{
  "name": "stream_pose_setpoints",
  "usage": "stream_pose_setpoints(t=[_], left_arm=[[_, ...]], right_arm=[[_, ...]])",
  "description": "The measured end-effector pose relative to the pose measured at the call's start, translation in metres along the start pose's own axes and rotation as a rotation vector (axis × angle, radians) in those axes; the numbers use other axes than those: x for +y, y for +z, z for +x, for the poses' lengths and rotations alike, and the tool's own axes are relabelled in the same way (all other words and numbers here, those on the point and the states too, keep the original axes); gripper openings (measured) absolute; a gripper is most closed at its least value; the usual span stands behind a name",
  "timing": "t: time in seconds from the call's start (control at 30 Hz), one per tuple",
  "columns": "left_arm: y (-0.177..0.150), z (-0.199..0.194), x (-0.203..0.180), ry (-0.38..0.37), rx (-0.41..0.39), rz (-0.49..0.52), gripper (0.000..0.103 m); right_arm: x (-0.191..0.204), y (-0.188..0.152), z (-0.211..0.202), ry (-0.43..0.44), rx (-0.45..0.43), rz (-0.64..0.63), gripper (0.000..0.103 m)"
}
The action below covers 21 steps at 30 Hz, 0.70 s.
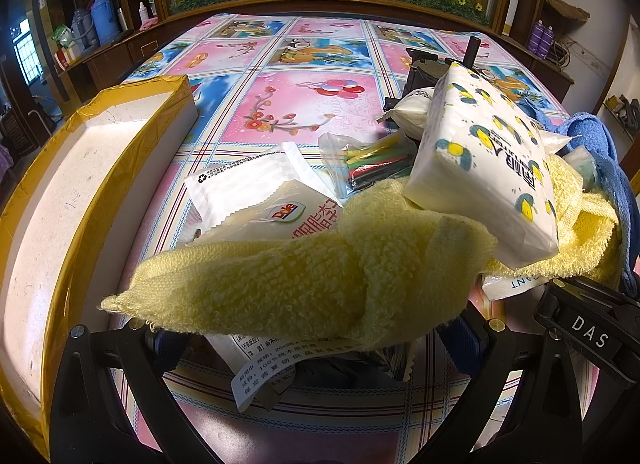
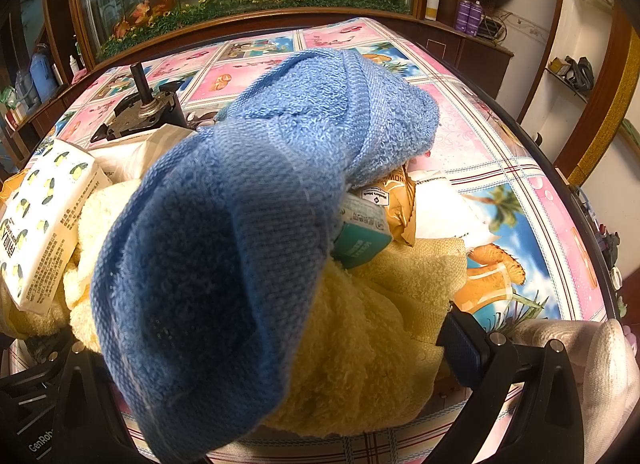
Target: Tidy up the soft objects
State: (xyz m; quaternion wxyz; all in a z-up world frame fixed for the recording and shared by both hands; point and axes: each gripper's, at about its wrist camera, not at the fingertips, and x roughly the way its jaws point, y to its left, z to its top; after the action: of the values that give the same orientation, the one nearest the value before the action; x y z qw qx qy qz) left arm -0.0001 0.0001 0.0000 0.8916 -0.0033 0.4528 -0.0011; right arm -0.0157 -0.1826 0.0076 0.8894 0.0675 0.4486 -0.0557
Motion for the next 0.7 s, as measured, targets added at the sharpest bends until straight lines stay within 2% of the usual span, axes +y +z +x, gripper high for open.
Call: stream_pose_setpoints(t=[0.7], left_arm=[[-0.0007,-0.0006,-0.0001,-0.002,0.002,0.004,0.103]], right_arm=[[0.0006,-0.0001,0.0002,0.000,0.000,0.000,0.103]])
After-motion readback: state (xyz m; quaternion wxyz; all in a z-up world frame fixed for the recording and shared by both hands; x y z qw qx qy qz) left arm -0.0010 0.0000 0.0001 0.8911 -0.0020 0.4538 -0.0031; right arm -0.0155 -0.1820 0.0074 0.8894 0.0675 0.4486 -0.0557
